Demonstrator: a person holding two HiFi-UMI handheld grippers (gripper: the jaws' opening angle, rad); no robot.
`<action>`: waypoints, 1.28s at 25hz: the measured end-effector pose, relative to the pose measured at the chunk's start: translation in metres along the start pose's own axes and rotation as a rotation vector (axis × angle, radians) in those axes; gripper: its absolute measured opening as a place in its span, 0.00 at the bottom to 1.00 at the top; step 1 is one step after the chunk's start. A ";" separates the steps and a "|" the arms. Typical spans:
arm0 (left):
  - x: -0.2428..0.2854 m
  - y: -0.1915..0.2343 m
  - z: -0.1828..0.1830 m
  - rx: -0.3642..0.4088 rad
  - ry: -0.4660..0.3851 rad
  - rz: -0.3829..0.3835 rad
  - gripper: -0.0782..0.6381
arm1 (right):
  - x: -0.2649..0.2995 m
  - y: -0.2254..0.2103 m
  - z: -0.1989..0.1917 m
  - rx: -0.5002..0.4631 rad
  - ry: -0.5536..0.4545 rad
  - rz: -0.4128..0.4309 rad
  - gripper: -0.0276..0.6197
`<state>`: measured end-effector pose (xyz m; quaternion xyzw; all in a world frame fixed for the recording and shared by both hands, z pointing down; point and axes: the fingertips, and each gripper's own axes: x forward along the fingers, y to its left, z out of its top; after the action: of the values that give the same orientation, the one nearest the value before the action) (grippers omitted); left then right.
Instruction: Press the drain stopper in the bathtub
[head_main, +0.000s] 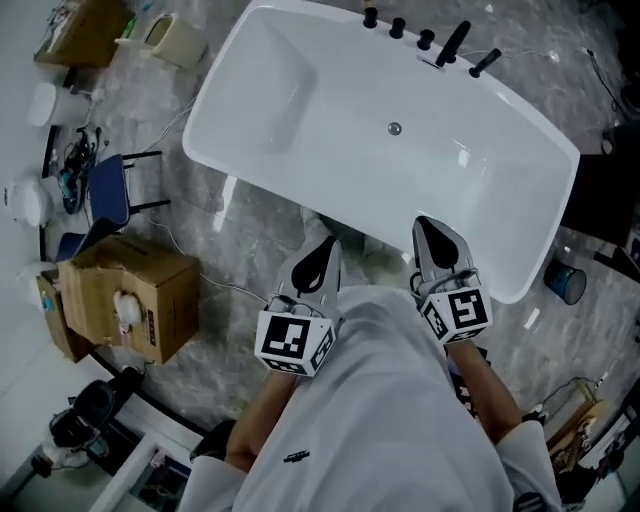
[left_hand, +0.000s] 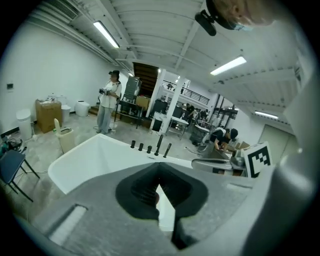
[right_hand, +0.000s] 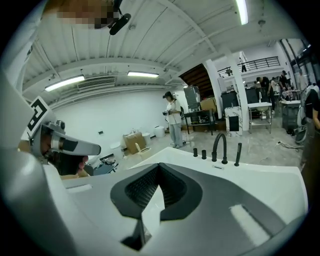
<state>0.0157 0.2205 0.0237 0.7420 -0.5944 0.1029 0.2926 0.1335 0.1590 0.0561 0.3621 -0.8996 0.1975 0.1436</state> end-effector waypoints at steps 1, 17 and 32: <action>0.010 0.005 0.005 0.009 0.013 -0.025 0.11 | 0.008 -0.004 0.004 -0.004 0.000 -0.014 0.04; 0.118 0.151 0.017 0.011 0.172 -0.216 0.11 | 0.148 -0.043 0.005 0.125 0.007 -0.291 0.04; 0.222 0.189 -0.060 -0.033 0.196 -0.132 0.11 | 0.239 -0.118 -0.078 0.003 0.053 -0.161 0.05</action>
<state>-0.0902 0.0489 0.2421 0.7608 -0.5146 0.1456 0.3677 0.0595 -0.0253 0.2502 0.4283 -0.8631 0.1960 0.1821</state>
